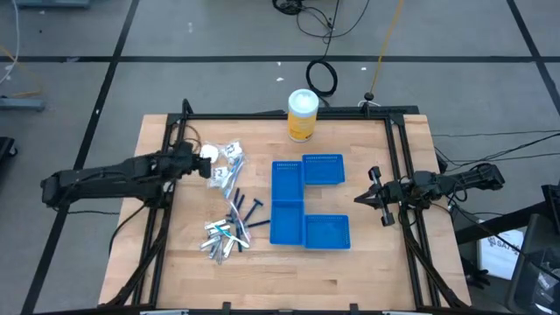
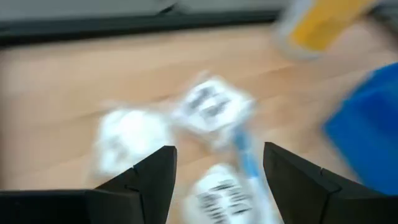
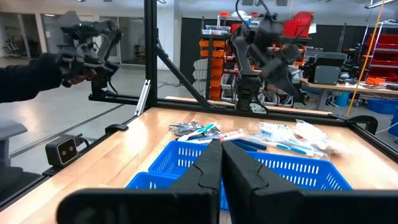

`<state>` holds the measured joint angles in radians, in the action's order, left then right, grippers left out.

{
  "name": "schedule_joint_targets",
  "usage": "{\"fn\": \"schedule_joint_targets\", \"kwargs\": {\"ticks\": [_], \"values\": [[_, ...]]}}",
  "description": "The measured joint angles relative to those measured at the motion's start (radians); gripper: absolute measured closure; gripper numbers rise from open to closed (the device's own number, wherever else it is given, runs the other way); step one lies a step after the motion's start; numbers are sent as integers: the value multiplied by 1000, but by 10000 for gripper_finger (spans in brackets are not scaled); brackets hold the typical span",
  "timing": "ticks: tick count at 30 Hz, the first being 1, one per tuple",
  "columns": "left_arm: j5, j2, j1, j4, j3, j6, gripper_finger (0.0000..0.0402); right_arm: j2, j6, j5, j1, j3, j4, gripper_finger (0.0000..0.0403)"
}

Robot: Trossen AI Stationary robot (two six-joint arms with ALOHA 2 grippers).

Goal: Pick & Place Travel size toiletries
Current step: Put the transparent cotton pack into the top left blue bin

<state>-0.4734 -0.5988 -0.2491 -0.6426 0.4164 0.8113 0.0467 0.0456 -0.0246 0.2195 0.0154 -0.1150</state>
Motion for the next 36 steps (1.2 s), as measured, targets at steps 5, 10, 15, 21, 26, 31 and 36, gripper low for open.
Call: {"fn": "schedule_joint_targets", "kwargs": {"ticks": [5,10,15,21,26,31,36], "values": [[0,-213,-71,2,13,63,165,0,0,0,0,0,0,399],[-9,-388,-133,59,13,116,165,0,0,0,0,0,0,399],[-54,-511,-171,144,13,117,165,0,0,0,0,0,0,399],[-74,-594,-209,212,13,115,165,0,0,0,0,0,0,399],[-17,-643,-234,219,13,111,185,0,0,0,0,0,0,399],[1,-659,-251,222,13,108,271,0,0,0,0,0,0,399],[-1,-619,-263,227,13,-4,379,0,0,0,0,0,0,399]]}}
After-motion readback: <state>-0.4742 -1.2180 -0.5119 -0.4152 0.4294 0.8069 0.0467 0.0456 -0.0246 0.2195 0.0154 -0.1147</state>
